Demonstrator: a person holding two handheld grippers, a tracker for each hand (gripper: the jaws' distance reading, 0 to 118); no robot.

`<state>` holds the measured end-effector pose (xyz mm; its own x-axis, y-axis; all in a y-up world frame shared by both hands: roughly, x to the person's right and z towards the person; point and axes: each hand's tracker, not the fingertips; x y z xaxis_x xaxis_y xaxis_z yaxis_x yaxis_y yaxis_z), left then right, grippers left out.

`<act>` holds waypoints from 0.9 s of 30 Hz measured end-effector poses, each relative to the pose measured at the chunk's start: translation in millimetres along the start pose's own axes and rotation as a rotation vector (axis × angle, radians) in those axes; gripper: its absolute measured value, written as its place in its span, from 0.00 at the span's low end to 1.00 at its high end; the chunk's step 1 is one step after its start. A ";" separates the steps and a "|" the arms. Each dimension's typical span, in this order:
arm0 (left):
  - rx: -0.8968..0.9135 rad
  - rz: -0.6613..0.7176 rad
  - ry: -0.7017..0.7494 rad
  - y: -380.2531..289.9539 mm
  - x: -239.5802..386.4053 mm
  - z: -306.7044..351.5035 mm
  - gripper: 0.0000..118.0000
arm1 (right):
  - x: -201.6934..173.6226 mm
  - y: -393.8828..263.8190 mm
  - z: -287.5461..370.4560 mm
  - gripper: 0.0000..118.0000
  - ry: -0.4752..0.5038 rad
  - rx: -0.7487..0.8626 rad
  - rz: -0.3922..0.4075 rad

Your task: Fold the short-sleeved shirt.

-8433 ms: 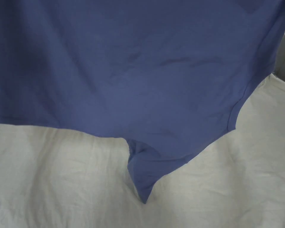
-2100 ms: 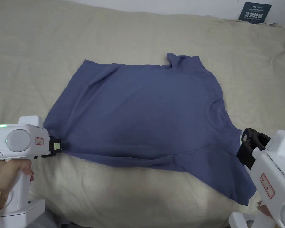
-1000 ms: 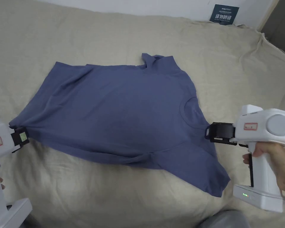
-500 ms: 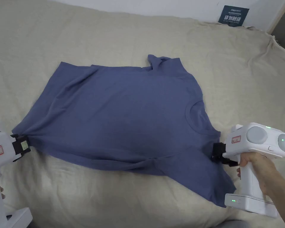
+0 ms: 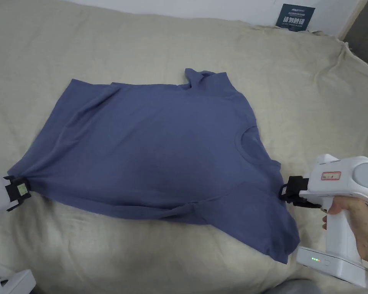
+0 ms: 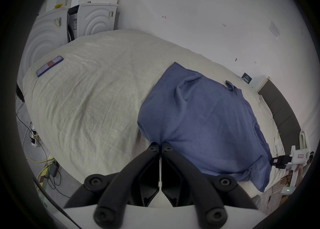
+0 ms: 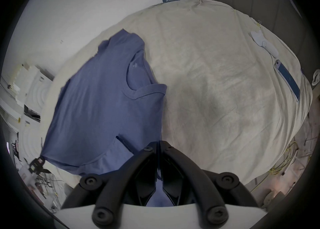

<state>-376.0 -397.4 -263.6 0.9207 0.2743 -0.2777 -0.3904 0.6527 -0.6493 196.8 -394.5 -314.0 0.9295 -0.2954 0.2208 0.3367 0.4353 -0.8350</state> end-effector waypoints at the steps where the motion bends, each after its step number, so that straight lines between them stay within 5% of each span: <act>1: 0.002 0.000 -0.002 0.4 0.0 0.3 0.00 | -0.1 0.2 4.3 0.01 0.010 0.009 0.000; 15: 0.043 0.114 -0.065 31.6 -0.9 10.9 0.00 | -25.4 34.1 47.2 0.01 0.064 0.157 0.025; 22: 0.091 0.238 -0.092 88.2 6.7 -10.5 0.00 | -45.8 76.4 31.3 0.01 0.021 0.228 -0.025; 27: 0.093 0.196 -0.046 123.4 27.0 -44.7 0.00 | -64.2 116.0 3.4 0.01 -0.043 0.262 -0.036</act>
<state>-399.5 -341.0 -382.8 0.8271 0.4330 -0.3583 -0.5620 0.6453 -0.5174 176.7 -322.2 -423.3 0.9197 -0.2807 0.2745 0.3923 0.6321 -0.6682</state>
